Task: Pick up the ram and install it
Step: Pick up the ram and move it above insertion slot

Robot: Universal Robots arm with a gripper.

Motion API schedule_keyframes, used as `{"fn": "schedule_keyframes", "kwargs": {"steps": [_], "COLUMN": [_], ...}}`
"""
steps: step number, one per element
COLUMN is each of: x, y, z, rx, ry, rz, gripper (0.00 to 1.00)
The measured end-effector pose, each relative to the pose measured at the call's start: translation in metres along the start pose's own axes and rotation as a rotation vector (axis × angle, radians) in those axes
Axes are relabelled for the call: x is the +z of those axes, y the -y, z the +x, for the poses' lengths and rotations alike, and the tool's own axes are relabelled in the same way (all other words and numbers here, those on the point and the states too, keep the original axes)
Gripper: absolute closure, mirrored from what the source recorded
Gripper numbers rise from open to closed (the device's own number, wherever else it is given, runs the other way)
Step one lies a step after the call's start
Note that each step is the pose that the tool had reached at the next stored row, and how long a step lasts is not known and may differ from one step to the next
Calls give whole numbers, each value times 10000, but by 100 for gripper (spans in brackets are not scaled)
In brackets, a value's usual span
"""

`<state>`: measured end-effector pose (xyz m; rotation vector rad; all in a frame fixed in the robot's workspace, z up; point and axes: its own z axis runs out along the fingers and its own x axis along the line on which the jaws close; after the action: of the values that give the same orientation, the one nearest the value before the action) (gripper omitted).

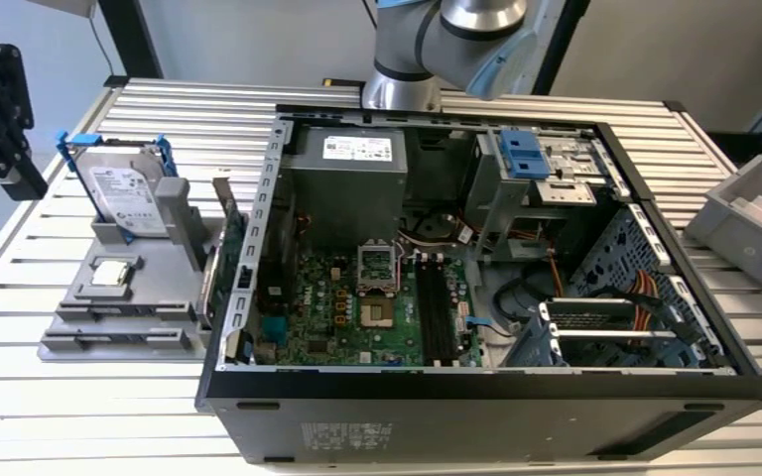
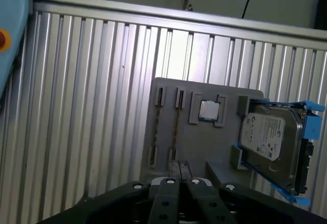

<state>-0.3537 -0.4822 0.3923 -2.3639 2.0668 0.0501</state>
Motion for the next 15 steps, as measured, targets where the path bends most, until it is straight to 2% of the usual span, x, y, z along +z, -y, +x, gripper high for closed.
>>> {"fn": "schedule_keyframes", "kwargs": {"steps": [15], "x": [0], "y": [0], "z": [0], "rx": [-31], "ry": [0], "rz": [-1], "gripper": [100]}}
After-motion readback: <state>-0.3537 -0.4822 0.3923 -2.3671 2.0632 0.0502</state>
